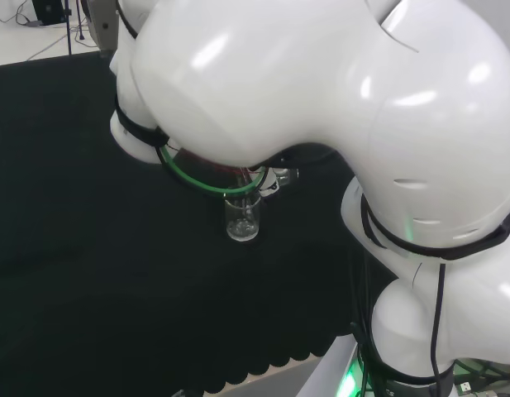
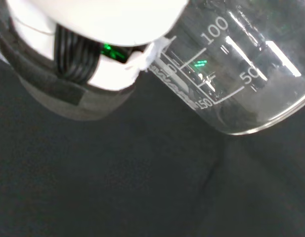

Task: Pour the water from the handheld beaker into the one on the table.

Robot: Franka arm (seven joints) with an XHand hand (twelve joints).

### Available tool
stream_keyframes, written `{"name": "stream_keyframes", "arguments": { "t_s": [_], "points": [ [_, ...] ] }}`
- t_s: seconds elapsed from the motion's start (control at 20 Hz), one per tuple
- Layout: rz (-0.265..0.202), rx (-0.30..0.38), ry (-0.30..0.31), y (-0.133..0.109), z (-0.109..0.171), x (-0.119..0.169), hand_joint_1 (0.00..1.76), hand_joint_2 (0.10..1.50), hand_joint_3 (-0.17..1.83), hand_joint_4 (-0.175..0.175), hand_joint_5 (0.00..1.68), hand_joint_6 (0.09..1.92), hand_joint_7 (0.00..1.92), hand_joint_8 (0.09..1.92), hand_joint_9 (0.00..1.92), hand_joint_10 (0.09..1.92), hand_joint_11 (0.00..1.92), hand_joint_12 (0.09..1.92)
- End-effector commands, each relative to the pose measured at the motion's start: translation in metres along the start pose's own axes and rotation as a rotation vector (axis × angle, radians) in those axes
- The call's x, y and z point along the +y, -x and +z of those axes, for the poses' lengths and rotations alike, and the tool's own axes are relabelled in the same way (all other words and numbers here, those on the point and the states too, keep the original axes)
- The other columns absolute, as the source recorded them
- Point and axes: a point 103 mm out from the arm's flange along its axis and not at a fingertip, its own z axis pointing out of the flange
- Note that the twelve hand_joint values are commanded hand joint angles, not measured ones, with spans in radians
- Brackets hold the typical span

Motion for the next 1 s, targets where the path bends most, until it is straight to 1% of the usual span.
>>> {"name": "stream_keyframes", "arguments": {
  "t_s": [0.05, 0.2, 0.35, 0.5, 0.6, 0.7, 0.8, 0.9, 1.0],
  "points": [
    [0.018, -0.039, -0.014, -0.002, -0.003, -0.001, 1.21, 0.75, 0.40, -0.112, 1.45, 0.24, 1.88, 0.09, 1.92, 0.12, 1.53, 0.47],
    [0.024, -0.054, -0.024, -0.002, -0.005, -0.001, 1.21, 0.75, 0.40, -0.111, 1.45, 0.24, 1.88, 0.09, 1.92, 0.12, 1.53, 0.47],
    [0.028, -0.051, -0.011, 0.000, -0.004, -0.003, 1.21, 0.75, 0.40, -0.111, 1.45, 0.24, 1.88, 0.09, 1.92, 0.12, 1.53, 0.47],
    [0.029, -0.047, -0.014, 0.001, -0.004, -0.003, 1.21, 0.75, 0.40, -0.111, 1.45, 0.24, 1.88, 0.09, 1.92, 0.12, 1.53, 0.47],
    [0.028, -0.035, -0.005, 0.001, -0.004, -0.002, 1.21, 0.75, 0.40, -0.111, 1.45, 0.24, 1.88, 0.09, 1.92, 0.12, 1.53, 0.47],
    [0.026, 0.007, 0.009, 0.003, -0.004, -0.001, 1.21, 0.75, 0.40, -0.111, 1.45, 0.24, 1.88, 0.09, 1.92, 0.12, 1.53, 0.47],
    [0.028, 0.075, 0.044, 0.009, -0.002, -0.002, 1.21, 0.75, 0.40, -0.111, 1.45, 0.24, 1.88, 0.09, 1.92, 0.12, 1.53, 0.47],
    [0.027, 0.165, 0.072, 0.017, 0.000, -0.003, 1.21, 0.75, 0.40, -0.110, 1.44, 0.24, 1.88, 0.09, 1.92, 0.12, 1.53, 0.47],
    [0.020, 0.277, 0.098, 0.025, 0.002, -0.004, 1.21, 0.75, 0.40, -0.110, 1.44, 0.24, 1.88, 0.09, 1.92, 0.12, 1.53, 0.47]
  ]
}}
